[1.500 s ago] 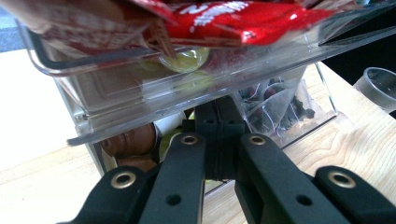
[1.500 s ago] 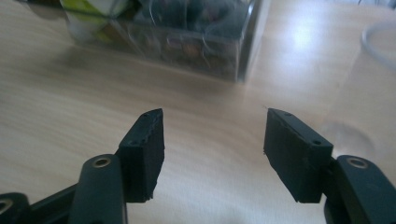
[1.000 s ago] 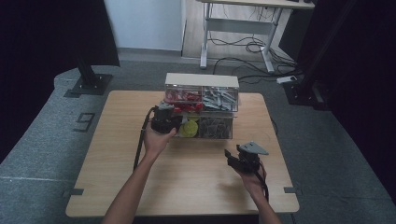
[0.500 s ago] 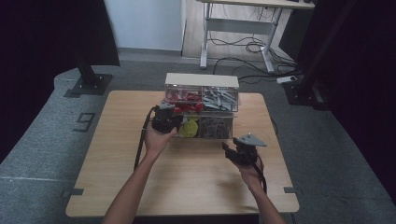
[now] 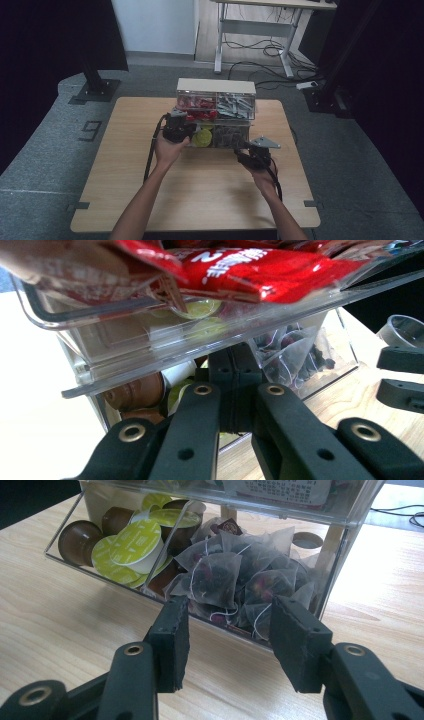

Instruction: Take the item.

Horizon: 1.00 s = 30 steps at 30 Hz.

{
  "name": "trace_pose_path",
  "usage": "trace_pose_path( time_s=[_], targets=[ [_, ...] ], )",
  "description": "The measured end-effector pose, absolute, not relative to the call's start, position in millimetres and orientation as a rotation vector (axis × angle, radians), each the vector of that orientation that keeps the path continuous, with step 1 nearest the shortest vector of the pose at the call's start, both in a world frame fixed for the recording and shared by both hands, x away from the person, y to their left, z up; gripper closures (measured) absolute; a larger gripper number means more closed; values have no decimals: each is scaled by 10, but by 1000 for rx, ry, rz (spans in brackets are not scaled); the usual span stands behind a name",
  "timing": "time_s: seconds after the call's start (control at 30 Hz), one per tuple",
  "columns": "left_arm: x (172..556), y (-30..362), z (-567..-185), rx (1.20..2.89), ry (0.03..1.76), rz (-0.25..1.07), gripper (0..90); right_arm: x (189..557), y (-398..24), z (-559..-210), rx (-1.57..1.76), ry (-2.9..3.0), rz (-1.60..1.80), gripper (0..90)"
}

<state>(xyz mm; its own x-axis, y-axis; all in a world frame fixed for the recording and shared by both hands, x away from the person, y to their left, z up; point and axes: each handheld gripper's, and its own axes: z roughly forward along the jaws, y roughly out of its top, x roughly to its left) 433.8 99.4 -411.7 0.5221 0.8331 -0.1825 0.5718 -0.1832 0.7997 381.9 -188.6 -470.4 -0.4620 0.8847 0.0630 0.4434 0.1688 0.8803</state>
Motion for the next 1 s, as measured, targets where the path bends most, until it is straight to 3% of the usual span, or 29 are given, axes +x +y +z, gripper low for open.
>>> trace_pose_path(
  time_s=[1.0],
  targets=[
    [4358,987,-4128,1882,1155,361,900,4188,-1736,-4676,1236,1983,1219,528]
  ],
)
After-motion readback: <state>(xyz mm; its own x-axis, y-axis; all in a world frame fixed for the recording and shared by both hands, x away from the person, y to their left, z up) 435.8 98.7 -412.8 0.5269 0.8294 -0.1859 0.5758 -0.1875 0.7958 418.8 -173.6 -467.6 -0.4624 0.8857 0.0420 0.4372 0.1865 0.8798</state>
